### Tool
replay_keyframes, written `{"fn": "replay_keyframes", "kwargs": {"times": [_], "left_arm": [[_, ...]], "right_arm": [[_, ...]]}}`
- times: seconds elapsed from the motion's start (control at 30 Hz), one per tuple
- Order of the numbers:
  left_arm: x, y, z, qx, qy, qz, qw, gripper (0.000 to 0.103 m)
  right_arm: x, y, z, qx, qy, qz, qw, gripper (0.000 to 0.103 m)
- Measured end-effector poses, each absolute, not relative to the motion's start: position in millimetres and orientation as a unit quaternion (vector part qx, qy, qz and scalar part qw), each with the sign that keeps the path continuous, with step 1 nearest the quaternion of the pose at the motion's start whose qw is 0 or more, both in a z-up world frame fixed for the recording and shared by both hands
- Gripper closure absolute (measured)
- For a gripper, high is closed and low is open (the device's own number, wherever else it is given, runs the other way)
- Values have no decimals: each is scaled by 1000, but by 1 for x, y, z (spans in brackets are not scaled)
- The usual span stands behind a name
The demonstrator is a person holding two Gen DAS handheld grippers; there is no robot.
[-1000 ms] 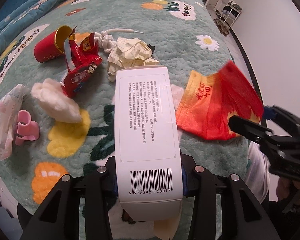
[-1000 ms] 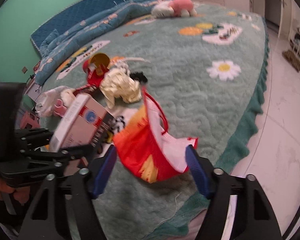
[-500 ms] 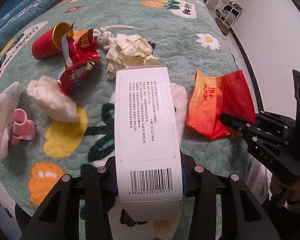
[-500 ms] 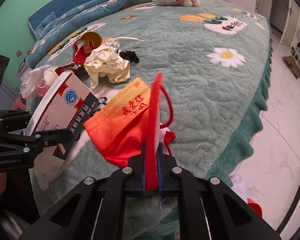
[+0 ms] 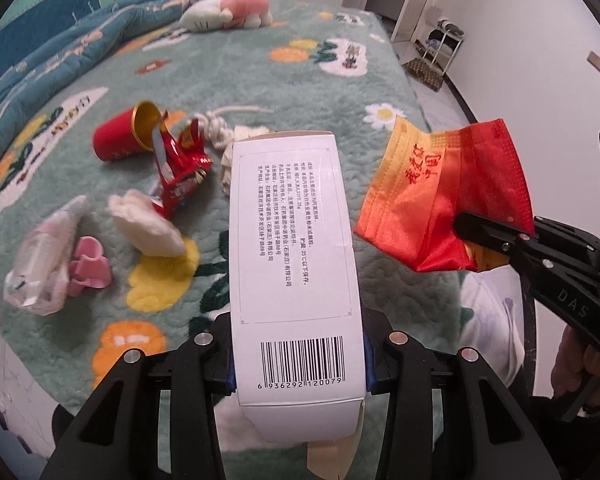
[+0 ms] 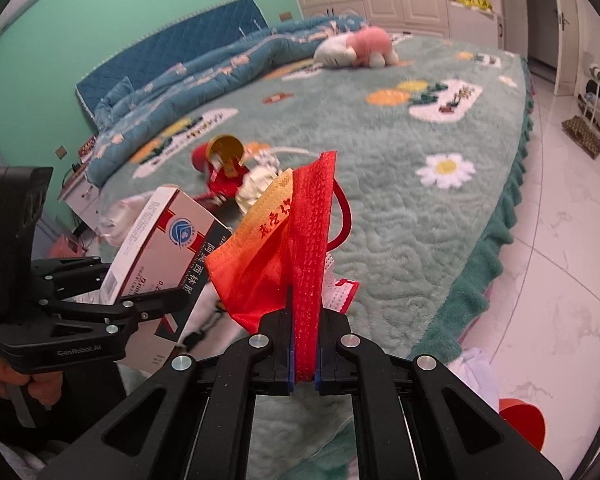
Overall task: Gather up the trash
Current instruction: 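Carry the white box and red-orange mask with both tools toward the orange bucket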
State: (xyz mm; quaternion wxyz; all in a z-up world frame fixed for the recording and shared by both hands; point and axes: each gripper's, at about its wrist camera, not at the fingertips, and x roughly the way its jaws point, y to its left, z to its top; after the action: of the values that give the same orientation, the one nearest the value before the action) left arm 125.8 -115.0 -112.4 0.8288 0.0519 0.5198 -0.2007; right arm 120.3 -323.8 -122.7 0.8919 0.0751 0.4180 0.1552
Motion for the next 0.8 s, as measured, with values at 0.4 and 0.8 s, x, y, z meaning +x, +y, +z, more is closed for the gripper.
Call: {"fn": "replay_keyframes", "kwargs": {"times": [0.4,0.8], "left_arm": [[81,-153,-69,102,464,-260,841,59],[48,-303,-62,186,431,-406,784,59]], "right_arm": [[38,-370,-71,110,338,91,930,97],[-64,-501,-82,196,314,-73,926,97]]}}
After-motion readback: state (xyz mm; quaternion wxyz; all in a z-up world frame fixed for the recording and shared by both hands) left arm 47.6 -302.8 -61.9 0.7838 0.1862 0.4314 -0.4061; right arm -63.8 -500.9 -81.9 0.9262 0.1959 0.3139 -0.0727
